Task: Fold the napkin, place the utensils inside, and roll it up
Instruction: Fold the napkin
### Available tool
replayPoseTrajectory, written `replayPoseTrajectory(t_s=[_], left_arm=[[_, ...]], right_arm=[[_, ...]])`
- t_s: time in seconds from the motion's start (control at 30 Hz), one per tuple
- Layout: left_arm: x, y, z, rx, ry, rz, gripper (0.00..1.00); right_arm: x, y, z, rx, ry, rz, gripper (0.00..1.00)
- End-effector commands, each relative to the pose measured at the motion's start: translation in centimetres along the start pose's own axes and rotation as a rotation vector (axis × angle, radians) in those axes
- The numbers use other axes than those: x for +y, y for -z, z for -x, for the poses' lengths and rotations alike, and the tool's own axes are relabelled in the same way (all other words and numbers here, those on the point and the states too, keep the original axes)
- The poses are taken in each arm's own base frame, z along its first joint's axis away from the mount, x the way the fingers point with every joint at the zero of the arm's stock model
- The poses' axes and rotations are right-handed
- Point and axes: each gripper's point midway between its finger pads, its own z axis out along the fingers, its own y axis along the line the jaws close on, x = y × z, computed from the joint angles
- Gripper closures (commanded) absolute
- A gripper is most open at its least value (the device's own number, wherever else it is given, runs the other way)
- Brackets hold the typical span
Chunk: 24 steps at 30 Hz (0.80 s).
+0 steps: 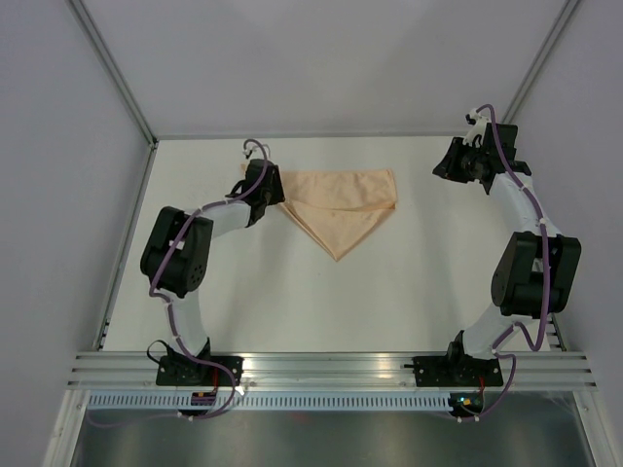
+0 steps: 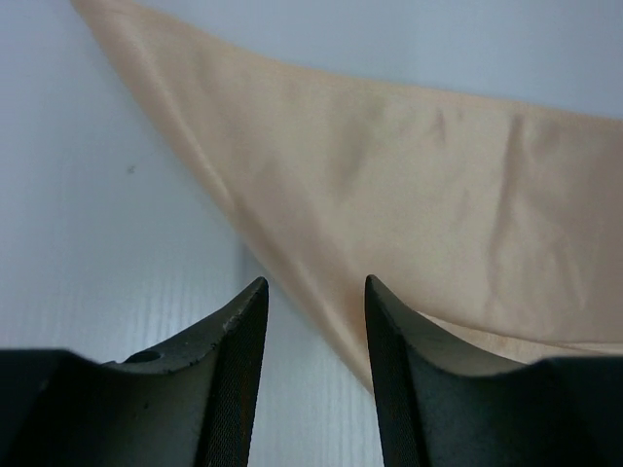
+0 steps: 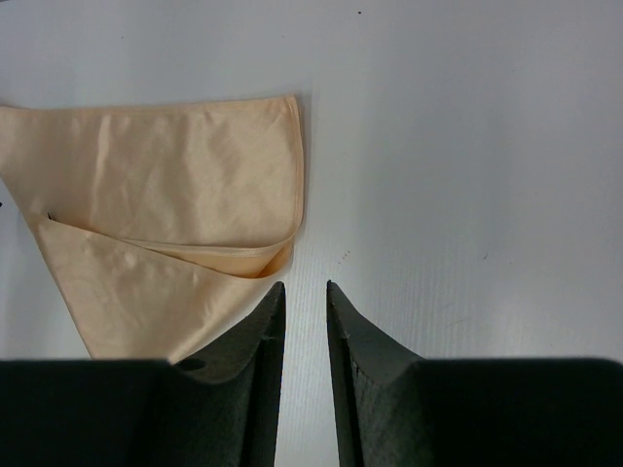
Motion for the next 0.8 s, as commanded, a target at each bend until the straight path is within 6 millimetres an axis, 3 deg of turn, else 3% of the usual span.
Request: replayPoseTrajectory(t_s=[0.0,0.2,0.27,0.33,0.5,0.77], left_arm=[[2.6,1.3,6.8,-0.132,0.180,0.021,0.50],[7.7,-0.6,9.4,-0.129,0.332,0.052,0.46],[8.3,-2.0,9.0,-0.104,0.341,0.037,0.44],[8.6,-2.9,10.3,-0.109,0.354,0.013,0.43],[10.3,-5.7,9.5,-0.074,0.439,0.025,0.43],[10.7,-7.5,8.3,-0.060,0.546,-0.009,0.42]], right_arm=[[0.1,-0.2,0.0,0.004,0.005,-0.001,0.71],[0.1,-0.2,0.0,0.004,0.008,0.000,0.71],[0.1,-0.2,0.0,0.004,0.010,0.003,0.71],[0.2,-0.2,0.0,0.004,0.008,0.006,0.71],[0.0,-0.4,-0.1,0.008,0.009,0.003,0.71],[0.1,-0.9,-0.3,0.020,0.007,0.007,0.71]])
